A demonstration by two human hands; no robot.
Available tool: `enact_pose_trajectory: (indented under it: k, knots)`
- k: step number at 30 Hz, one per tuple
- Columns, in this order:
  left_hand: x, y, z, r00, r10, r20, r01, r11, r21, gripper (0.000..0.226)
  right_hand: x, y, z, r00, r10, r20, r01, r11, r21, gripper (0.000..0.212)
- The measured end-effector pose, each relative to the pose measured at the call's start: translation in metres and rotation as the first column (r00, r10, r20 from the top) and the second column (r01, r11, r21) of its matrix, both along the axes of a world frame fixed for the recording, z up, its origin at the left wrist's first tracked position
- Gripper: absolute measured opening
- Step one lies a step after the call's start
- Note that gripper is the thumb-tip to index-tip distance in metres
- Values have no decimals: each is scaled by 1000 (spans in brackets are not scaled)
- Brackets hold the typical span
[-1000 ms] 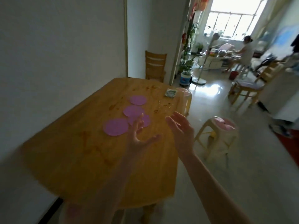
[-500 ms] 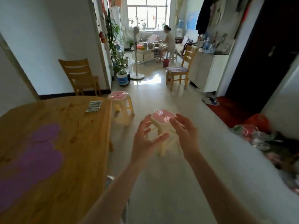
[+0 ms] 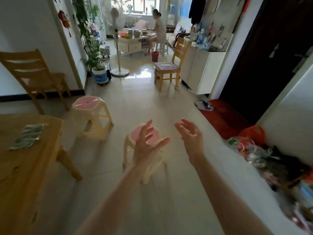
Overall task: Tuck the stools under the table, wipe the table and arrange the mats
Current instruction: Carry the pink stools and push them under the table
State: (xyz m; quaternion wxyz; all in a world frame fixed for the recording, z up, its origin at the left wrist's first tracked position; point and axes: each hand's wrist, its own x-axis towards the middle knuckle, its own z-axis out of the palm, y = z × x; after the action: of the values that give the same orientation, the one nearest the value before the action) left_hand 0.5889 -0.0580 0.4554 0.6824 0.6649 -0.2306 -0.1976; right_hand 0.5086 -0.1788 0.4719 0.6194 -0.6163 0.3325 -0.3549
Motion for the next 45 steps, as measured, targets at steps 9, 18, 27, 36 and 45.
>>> enact_pose_trajectory:
  k: [9, 18, 27, 36, 45]
  knots:
    - [104, -120, -30, 991, 132, 1, -132, 991, 19, 80, 128, -137, -30, 986, 147, -82, -150, 988, -31, 41]
    - [210, -242, -90, 904, 392, -171, -368, 917, 157, 98, 281, -274, -97, 881, 428, -204, -416, 904, 102, 40]
    - [297, -285, -162, 777, 561, -286, -515, 828, 224, 82, 382, -315, -174, 736, 590, -331, -541, 807, 236, 43]
    - [356, -295, -272, 672, 637, -378, -516, 768, 379, 95, 452, -344, -281, 587, 682, -437, -588, 730, 349, 51]
    - [350, -304, -400, 506, 763, -402, -534, 643, 549, 112, 461, -378, -408, 453, 721, -525, -617, 678, 400, 73]
